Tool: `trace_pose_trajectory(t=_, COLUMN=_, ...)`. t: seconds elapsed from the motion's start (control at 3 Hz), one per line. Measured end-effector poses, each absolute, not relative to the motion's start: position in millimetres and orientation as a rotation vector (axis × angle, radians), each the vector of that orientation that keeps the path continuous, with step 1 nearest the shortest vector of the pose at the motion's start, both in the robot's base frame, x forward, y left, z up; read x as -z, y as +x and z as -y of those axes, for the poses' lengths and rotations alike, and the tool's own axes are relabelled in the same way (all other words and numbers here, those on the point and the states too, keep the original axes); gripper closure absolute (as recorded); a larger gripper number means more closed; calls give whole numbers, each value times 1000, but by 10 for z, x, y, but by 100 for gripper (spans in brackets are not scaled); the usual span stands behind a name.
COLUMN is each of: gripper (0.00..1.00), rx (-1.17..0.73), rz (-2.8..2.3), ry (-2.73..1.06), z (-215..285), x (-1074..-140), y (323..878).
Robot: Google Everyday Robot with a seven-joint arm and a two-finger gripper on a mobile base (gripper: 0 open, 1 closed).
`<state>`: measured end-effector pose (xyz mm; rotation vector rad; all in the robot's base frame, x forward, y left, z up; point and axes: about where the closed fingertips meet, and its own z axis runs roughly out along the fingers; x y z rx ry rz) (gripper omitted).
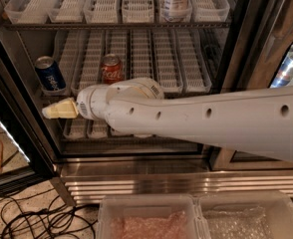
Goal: Pick pepsi can from middle shelf of fridge
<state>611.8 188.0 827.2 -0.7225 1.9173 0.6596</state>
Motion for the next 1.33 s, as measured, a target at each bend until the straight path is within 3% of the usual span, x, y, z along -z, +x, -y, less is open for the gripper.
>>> trace_pose_trajectory(t=0.33, gripper=0, rx=-696, rz=-1849, ry=-819, z=-2420, x=-8330, y=6095)
trace_pose_trajectory(t=1.33, gripper=0, rx=-681, rz=-1777, ry=-757, z=-2332, x=-8410, y=6407)
